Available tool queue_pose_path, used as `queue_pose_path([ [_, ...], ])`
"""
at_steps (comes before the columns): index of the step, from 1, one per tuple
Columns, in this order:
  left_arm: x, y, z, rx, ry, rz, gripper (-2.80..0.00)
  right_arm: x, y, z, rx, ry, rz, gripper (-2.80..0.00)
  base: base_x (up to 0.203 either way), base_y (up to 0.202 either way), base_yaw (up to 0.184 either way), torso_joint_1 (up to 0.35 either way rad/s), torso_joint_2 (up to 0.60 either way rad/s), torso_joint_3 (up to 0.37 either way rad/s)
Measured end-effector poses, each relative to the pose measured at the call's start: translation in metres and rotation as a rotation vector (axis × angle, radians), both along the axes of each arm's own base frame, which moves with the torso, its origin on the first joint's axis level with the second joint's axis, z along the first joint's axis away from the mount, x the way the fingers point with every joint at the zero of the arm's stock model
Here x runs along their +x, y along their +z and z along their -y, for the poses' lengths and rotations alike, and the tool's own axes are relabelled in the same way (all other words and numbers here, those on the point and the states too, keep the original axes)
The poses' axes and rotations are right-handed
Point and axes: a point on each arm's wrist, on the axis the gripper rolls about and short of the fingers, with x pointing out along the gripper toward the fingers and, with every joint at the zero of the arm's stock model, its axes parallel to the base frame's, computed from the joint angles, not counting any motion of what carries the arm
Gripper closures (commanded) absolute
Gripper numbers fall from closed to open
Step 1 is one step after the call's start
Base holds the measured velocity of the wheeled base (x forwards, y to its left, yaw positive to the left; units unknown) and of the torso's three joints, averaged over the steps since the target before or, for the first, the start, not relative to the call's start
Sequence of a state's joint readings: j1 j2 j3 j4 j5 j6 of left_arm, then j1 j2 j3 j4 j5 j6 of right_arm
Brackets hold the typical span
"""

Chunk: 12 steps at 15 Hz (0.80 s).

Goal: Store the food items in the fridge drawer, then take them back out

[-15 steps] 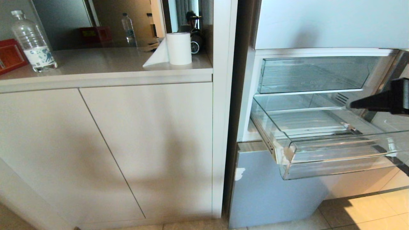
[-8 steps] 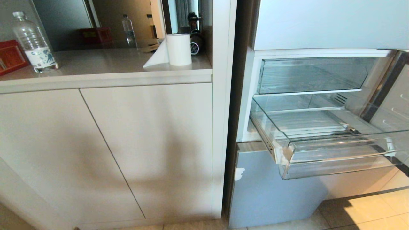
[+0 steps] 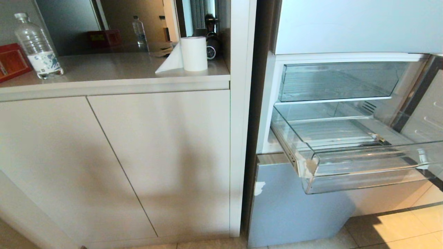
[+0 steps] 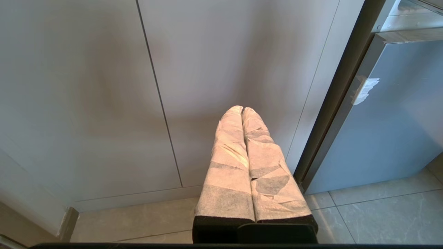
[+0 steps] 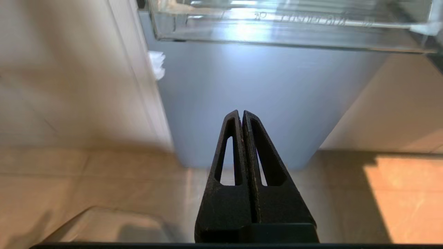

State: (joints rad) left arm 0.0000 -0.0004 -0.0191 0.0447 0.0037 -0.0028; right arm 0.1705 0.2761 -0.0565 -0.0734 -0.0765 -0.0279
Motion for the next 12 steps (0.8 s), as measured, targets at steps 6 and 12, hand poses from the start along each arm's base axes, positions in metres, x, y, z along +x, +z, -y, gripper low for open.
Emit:
queue_pose_path([
  [6,0.0,0.0,0.0,0.0,0.0,0.0,0.0,-0.011,-0.016,-0.001,-0.014,-0.114,0.083,0.0,0.0,0.0,0.0,0.0,0.0,0.0],
  [12,0.0,0.0,0.0,0.0,-0.001,0.0,0.0,-0.022,-0.027,-0.002,-0.006,-0.105,0.134,0.0,0.0,0.0,0.0,0.0,0.0,0.0],
])
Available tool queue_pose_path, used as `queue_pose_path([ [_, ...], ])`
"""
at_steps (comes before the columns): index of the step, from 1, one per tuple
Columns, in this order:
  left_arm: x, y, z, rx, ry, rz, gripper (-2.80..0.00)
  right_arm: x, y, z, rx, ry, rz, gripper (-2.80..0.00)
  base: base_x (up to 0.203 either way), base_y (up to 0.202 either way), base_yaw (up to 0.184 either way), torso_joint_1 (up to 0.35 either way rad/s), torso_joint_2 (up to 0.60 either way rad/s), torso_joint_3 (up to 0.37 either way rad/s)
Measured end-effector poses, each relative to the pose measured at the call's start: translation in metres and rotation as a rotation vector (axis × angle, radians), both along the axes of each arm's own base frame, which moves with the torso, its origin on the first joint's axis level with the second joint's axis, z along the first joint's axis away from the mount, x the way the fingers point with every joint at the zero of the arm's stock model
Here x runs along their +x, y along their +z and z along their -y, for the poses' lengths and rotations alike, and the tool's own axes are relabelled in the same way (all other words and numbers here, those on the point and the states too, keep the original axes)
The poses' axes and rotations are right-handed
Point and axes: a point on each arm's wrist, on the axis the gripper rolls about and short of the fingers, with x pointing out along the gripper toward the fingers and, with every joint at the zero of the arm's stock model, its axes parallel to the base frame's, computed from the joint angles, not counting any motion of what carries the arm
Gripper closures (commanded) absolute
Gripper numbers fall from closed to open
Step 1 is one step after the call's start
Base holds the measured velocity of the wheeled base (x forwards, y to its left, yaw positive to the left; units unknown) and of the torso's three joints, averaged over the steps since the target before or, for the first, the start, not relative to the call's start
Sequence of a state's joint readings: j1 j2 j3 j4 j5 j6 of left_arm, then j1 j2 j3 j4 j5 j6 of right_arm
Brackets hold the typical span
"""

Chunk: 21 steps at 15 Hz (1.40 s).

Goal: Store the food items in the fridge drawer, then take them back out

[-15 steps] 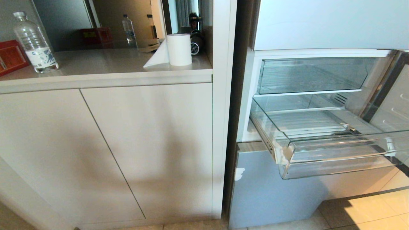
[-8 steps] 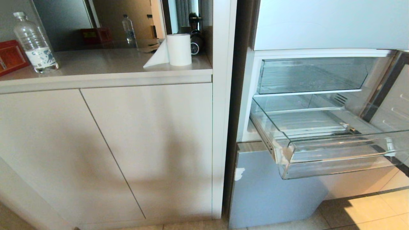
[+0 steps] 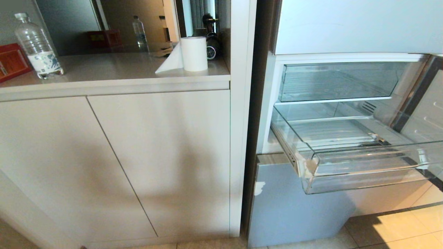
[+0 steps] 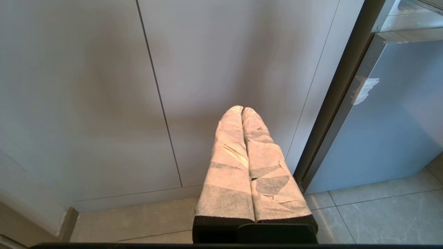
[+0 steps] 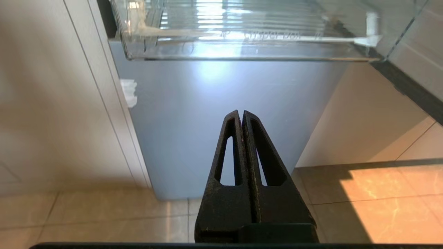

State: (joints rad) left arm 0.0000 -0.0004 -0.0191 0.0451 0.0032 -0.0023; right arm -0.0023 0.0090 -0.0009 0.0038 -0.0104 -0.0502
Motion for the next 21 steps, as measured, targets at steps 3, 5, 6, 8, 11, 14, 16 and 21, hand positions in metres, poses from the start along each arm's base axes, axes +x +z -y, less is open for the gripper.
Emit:
queue_pose_path([
  [3,0.0,0.0002,0.0,0.0,0.001,0.001,0.0,-0.0007,-0.0005,0.0,-0.004,0.002,0.006,0.0,0.001,0.002,-0.06,0.002,0.0,0.002],
  [5,0.0,0.0002,0.0,0.0,0.0,0.001,0.0,-0.0007,-0.0007,0.0,-0.004,0.002,0.006,0.0,0.002,0.006,-0.17,0.002,0.0,0.005],
  [6,0.0,0.0002,0.0,0.0,0.0,0.001,0.0,-0.0007,-0.0008,0.0,-0.002,0.0,0.006,0.0,-0.001,0.004,-0.171,0.002,0.0,-0.002],
  [8,0.0,0.0002,0.0,0.0,0.0,0.001,0.0,-0.0007,-0.0009,0.0,0.0,0.0,0.005,0.0,-0.002,0.006,-0.18,0.005,0.0,0.001],
  [11,0.0,0.0002,0.0,0.0,0.001,0.001,0.0,-0.0007,-0.0009,0.0,0.002,0.0,0.005,0.0,-0.003,0.01,-0.177,0.002,0.0,0.001],
  [14,0.0,0.0002,0.0,0.0,0.0,0.001,0.0,-0.0007,-0.001,0.0,0.004,-0.002,0.004,0.0,-0.001,0.006,-0.18,0.002,0.0,0.002],
  [16,0.0,0.0002,0.0,0.0,0.0,0.001,0.0,-0.0007,-0.0009,0.0,0.006,-0.002,0.004,0.0,-0.001,0.009,-0.174,0.002,0.0,0.002],
  [21,0.0,0.0002,0.0,0.0,0.0,0.001,0.0,-0.0004,-0.0009,0.0,-0.004,0.0,0.0,0.0,0.0,0.006,-0.116,0.003,0.0,0.001],
])
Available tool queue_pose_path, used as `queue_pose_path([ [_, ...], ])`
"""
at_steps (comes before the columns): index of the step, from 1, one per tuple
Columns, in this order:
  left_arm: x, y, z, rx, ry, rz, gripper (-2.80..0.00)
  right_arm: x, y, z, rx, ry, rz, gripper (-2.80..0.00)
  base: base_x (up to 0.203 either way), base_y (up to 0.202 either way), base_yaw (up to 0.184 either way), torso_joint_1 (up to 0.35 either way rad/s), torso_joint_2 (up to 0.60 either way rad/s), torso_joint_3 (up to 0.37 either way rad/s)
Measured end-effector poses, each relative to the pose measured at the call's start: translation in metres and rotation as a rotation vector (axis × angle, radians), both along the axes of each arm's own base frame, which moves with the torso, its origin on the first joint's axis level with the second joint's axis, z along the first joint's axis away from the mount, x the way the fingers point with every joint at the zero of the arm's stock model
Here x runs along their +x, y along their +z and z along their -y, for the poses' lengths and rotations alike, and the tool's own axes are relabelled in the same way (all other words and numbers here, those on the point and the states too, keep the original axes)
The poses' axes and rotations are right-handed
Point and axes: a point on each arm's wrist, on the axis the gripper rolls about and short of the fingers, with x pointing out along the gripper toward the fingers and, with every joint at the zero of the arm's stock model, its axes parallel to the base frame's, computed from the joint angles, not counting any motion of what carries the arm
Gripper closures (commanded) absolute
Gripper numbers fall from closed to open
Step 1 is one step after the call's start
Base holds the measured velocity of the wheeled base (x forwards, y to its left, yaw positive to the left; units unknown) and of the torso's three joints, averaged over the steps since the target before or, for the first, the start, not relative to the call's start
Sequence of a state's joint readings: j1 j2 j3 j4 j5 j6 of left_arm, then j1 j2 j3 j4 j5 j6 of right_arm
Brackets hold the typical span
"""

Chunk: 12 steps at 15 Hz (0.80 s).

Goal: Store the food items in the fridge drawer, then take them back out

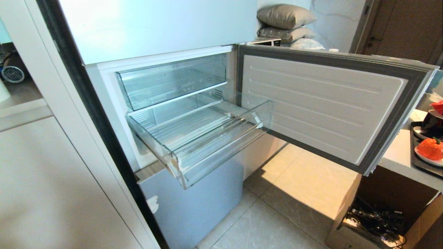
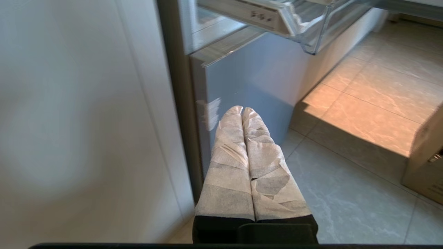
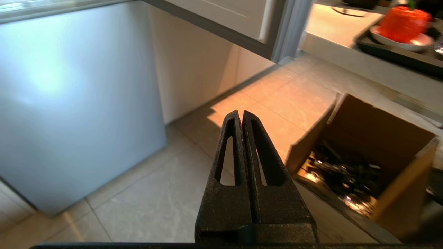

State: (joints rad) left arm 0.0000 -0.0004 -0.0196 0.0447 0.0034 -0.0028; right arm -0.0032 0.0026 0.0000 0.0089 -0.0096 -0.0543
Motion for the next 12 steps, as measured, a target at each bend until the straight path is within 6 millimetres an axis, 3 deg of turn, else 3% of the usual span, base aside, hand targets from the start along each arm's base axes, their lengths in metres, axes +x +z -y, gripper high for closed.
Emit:
queue_pose_path([
  [2,0.0,0.0,0.0,0.0,0.001,0.0,0.0,0.003,0.003,0.0,0.009,-0.017,-0.036,0.0,0.0,0.0,0.0,0.0,0.0,0.0],
  [4,0.0,0.0,0.0,0.0,0.001,0.0,0.0,0.011,0.028,0.001,0.071,-0.099,-0.04,0.0,0.0,0.0,0.0,0.0,0.0,0.0],
  [5,0.0,0.0,0.0,0.0,0.0,0.0,0.0,0.017,0.044,0.002,0.119,-0.154,-0.039,-2.8,0.0,0.0,0.0,0.0,0.0,0.0],
  [9,0.0,0.0,0.0,0.0,0.0,0.0,0.0,0.061,0.097,0.019,0.285,-0.511,-0.061,-2.8,0.0,0.0,0.0,0.0,0.0,0.0],
  [12,0.0,0.0,0.0,0.0,0.0,0.0,0.0,0.098,0.115,0.06,0.32,-0.685,-0.094,-2.8,0.0,0.0,0.0,0.0,0.0,0.0],
])
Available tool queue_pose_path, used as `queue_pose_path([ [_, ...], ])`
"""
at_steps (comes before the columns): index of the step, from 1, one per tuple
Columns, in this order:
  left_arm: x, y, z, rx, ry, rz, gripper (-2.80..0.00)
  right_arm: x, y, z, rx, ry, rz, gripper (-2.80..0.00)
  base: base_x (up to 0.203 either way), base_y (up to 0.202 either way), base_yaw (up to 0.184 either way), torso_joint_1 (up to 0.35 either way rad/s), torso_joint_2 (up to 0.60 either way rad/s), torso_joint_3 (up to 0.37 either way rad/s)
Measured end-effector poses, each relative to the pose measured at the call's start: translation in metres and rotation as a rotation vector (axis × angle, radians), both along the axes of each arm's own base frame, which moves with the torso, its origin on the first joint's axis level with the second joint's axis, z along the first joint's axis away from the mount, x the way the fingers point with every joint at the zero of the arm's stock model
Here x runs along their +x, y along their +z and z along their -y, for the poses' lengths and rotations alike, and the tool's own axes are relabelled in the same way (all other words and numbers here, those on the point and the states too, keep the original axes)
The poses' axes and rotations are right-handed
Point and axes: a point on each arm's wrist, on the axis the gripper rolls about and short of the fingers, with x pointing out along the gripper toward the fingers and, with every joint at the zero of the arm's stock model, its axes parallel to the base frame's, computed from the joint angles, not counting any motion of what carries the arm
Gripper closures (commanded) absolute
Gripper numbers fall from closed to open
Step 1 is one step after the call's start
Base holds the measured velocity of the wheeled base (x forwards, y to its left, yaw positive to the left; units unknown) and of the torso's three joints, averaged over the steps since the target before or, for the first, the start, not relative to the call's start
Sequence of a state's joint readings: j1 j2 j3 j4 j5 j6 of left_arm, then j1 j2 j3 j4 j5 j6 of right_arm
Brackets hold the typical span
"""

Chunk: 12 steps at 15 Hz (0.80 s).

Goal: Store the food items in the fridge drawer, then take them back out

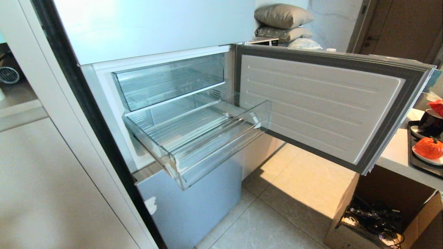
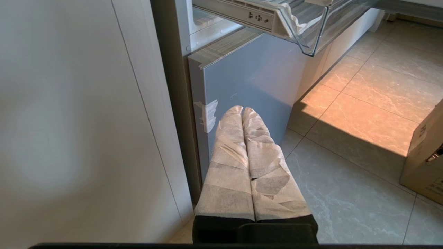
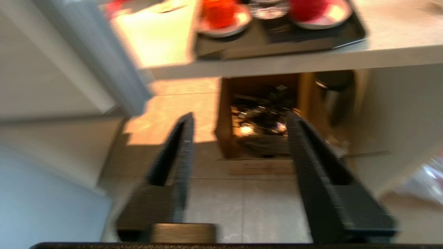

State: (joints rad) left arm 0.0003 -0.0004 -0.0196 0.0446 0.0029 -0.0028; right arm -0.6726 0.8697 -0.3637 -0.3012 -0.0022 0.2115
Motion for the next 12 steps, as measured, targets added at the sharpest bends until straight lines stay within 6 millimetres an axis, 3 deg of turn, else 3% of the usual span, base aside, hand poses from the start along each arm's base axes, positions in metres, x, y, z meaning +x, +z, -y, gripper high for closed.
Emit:
queue_pose_path([
  [5,0.0,0.0,0.0,0.0,0.0,0.0,0.0,0.05,0.0,0.084,0.039,-0.108,-0.027,-2.8,0.0,0.0,0.0,0.0,0.0,0.0],
  [12,0.0,0.0,0.0,0.0,0.0,0.0,0.0,0.11,-0.032,0.18,0.018,-0.147,-0.013,-2.8,0.0,0.0,0.0,0.0,0.0,0.0],
])
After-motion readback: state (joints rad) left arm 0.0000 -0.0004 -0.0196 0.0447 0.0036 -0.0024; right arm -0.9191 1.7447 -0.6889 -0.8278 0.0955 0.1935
